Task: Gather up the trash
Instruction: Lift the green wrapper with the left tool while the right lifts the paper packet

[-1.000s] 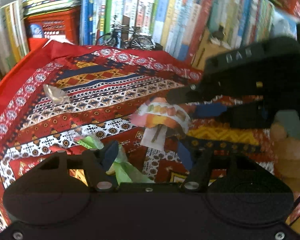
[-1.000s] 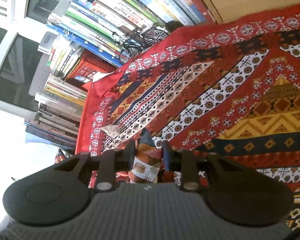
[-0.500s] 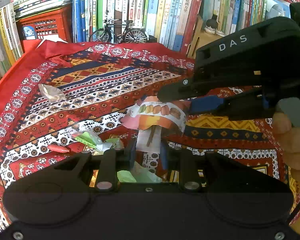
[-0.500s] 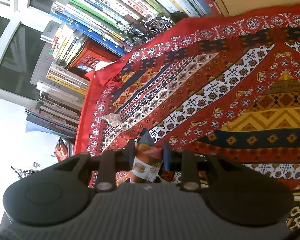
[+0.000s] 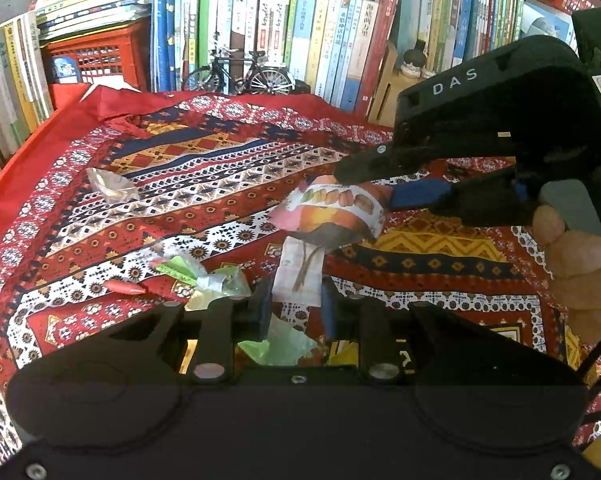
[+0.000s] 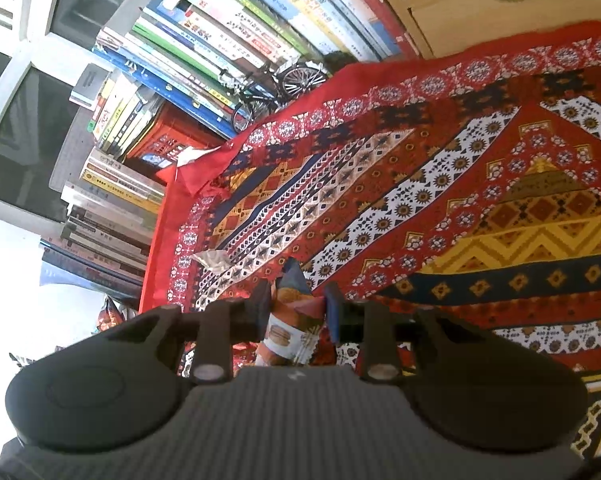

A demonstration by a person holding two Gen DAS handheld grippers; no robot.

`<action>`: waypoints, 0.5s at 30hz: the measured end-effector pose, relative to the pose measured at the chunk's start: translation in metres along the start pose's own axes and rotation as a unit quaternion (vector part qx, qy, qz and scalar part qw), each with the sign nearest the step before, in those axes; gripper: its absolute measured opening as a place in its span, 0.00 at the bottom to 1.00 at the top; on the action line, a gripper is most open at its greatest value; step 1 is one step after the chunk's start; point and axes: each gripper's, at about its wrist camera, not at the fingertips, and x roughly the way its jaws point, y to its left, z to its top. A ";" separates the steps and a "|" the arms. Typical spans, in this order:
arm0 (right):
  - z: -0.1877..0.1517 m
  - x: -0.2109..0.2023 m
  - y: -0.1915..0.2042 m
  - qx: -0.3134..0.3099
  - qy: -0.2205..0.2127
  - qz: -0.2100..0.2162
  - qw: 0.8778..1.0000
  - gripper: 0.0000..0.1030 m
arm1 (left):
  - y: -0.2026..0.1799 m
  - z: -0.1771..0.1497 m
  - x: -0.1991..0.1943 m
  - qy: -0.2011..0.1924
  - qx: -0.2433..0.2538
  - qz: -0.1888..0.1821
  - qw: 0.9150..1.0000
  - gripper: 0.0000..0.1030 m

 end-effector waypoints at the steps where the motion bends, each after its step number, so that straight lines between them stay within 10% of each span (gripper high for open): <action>1: -0.001 -0.003 0.001 0.000 -0.002 -0.001 1.000 0.32 | 0.001 -0.001 -0.004 -0.003 -0.001 0.001 1.000 0.22; 15: -0.048 -0.056 0.035 -0.028 -0.040 -0.001 0.999 0.32 | 0.021 -0.030 -0.076 -0.042 -0.038 0.006 0.998 0.22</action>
